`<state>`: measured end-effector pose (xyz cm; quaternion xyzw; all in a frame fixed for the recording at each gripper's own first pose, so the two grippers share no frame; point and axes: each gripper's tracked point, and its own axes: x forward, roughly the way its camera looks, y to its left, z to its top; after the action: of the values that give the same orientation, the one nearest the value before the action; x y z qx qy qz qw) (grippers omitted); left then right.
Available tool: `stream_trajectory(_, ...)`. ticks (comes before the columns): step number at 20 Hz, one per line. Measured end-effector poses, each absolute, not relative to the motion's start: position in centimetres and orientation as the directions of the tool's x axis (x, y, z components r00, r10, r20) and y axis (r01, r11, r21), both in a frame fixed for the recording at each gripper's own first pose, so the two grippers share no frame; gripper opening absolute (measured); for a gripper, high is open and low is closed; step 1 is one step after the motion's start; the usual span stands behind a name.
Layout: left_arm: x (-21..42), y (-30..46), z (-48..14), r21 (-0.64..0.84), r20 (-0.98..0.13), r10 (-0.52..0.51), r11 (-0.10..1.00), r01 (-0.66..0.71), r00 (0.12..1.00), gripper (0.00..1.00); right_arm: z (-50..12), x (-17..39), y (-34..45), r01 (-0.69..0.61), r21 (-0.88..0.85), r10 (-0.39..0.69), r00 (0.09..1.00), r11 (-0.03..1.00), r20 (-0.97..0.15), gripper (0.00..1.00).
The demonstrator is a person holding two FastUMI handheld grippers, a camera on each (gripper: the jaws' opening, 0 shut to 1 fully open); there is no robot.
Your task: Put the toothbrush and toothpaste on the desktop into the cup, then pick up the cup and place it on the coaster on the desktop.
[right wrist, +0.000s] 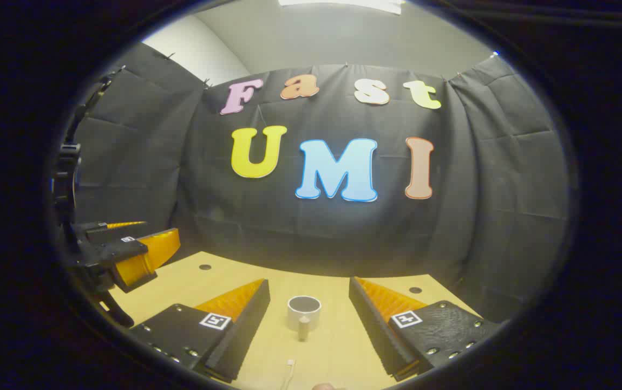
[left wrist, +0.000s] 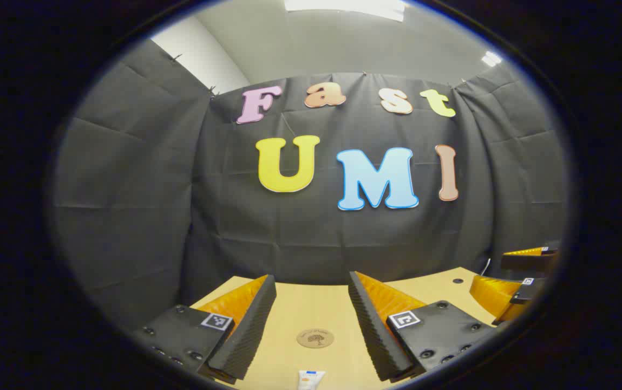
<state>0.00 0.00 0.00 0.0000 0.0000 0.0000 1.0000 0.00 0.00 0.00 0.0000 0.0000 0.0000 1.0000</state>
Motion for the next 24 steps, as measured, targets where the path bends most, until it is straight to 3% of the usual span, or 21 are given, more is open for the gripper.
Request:
stream_trajectory(19,1.4,0.8,-1.4,-0.011,-0.041,-0.024,1.0,0.024,0.999,0.89,0.4,1.3,0.9,0.014,0.029,-0.014,1.0,0.999,0.005,0.92)
stream_trajectory(24,1.8,0.5,-3.1,0.008,-0.108,-0.047,0.999,0.048,0.993,0.89,-1.1,1.3,1.2,0.012,0.052,-0.008,0.997,0.999,-0.074,0.92)
